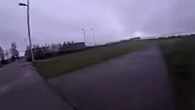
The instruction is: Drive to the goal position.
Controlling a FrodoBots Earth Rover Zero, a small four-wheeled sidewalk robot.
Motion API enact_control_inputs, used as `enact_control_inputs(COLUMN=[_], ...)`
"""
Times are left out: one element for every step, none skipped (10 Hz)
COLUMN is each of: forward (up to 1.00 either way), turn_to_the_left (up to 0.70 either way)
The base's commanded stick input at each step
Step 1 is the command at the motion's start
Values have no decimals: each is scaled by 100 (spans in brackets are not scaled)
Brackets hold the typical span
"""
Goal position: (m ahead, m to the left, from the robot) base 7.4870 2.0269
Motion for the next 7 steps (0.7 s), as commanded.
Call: enact_control_inputs(forward=[5,5,5,5,5,5,5], turn_to_the_left=[-70,-70,-70,2,0,2,4])
